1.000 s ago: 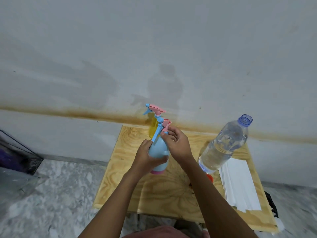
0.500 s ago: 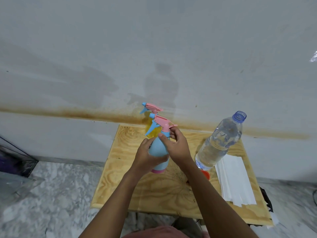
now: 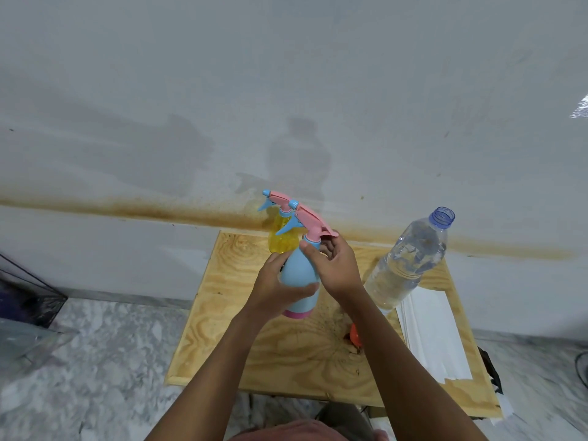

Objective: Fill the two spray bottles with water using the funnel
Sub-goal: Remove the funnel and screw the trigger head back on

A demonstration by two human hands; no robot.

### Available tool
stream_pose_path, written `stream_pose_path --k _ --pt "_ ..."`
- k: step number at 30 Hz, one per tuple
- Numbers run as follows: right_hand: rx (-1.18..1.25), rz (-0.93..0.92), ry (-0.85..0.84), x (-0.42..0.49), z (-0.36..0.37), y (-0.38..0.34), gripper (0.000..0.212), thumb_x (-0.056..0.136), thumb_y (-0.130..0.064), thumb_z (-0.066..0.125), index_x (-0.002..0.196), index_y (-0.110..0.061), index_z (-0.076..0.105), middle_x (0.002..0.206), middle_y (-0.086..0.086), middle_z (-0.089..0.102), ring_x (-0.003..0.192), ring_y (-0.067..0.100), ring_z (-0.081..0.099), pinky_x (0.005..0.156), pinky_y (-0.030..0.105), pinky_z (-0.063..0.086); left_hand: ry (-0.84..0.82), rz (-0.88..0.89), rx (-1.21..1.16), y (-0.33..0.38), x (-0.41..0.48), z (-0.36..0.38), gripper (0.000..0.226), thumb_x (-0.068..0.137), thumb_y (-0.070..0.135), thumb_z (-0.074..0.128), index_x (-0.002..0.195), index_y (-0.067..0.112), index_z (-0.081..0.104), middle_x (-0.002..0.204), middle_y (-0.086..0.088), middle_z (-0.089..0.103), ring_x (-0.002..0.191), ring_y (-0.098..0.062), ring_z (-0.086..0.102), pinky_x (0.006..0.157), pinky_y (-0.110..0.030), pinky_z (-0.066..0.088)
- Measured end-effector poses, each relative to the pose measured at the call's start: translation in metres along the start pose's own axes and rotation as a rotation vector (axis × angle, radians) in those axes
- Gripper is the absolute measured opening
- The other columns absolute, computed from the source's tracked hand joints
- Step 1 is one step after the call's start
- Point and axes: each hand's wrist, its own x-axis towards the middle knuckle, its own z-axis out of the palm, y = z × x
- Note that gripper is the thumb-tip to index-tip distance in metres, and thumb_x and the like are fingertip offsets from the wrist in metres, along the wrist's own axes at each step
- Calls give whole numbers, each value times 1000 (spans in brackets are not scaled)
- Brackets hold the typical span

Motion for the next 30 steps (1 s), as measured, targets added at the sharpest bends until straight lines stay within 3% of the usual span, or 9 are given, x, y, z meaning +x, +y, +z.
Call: stream_pose_path --k 4,6,11,16,21,24,27,30 --pt "-69 13 11 1 -1 2 39 79 -31 81 113 -22 63 108 -4 71 104 14 67 89 37 58 -2 -5 -16 3 0 0 58 54 36 87 106 44 62 103 -1 57 97 -14 63 68 -26 56" --pt "-75 2 12 0 -3 1 35 80 -29 81 109 -21 63 105 -2 71 100 13 67 84 32 58 -5 -4 -23 3 0 -1 58 59 27 89 109 40 63 103 -1 57 98 -17 63 68 -27 56" --pt "100 36 -21 -2 -8 -6 14 96 -13 60 109 -7 62 93 -1 71 81 1 67 70 19 52 32 -29 -11 4 2 1 66 56 32 87 118 32 65 104 1 57 99 -16 62 77 -40 60" --pt "54 -5 2 -2 -6 -5 23 93 -20 66 116 -22 65 111 -2 72 105 10 66 89 27 56 37 -2 -30 9 3 3 61 54 39 86 110 44 63 106 3 59 100 -13 63 76 -38 61" --pt "-30 -33 59 -3 0 -5 26 89 -21 71 115 -16 68 109 -5 70 102 5 63 89 28 55 23 18 -45 12 3 3 60 53 41 84 109 46 62 106 0 58 100 -15 64 76 -41 62" --pt "53 -19 33 -6 1 -2 17 96 -15 61 112 -18 66 110 1 71 103 13 66 89 32 56 28 29 -51 12 4 2 61 53 40 84 110 46 63 108 -2 59 101 -17 64 77 -43 61" --pt "89 -20 64 -7 4 -1 18 94 -15 65 111 -17 64 112 5 71 106 18 68 91 37 56 22 38 -61 11 4 2 57 54 37 84 105 50 64 106 -3 59 100 -19 64 77 -46 60" --pt "98 -29 163 -7 13 -1 22 88 -16 72 107 -22 63 112 3 71 107 15 67 93 37 56 25 36 -87 11 5 3 61 53 37 83 111 43 64 105 -2 59 100 -19 64 75 -37 61"
